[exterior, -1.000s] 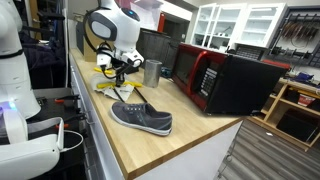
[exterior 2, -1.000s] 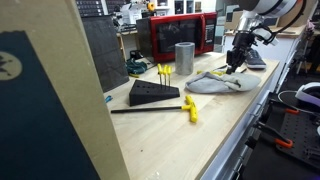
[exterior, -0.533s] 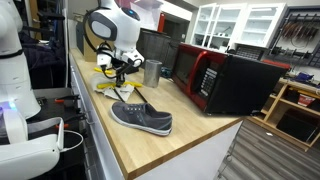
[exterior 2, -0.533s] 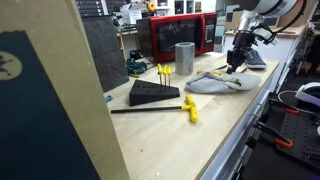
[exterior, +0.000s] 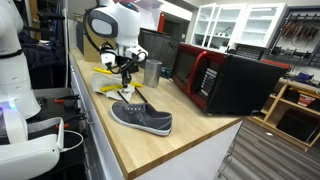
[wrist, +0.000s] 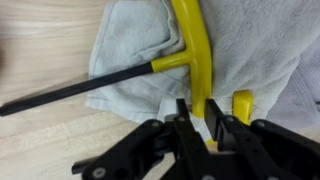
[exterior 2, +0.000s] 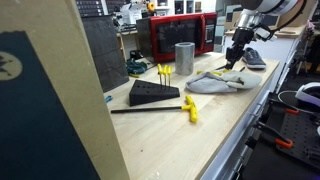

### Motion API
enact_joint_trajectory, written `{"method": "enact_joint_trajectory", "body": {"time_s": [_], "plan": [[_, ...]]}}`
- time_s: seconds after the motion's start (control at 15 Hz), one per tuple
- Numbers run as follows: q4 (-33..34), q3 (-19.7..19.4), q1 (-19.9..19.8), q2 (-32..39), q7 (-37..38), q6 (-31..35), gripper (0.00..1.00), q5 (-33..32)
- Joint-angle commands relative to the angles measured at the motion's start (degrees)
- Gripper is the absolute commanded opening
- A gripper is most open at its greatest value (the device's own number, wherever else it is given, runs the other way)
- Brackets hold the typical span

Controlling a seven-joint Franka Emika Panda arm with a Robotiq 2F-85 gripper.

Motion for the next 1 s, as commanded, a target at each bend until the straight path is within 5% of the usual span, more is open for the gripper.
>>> {"method": "enact_joint_trajectory", "body": {"time_s": [0.0,0.13,0.2,0.67,0.73,0.93], "plan": [[-1.2,0.9,-0.3,-1.7,1.0,3.2,0.01,-1.0],[-1.2,1.0,-0.1,-1.6,1.2,3.7,0.0,-0.9],[-1.2,1.1,0.0,-1.6,1.5,3.8,0.2,-0.9],[-0.8,1.9,0.7,-0.1,2.0,4.4,0.69,-0.7],[-0.7,2.2,0.7,0.3,2.4,4.2,0.41,-1.0],[-0.9,3.0,0.9,0.9,3.0,4.0,0.25,-1.0]]}}
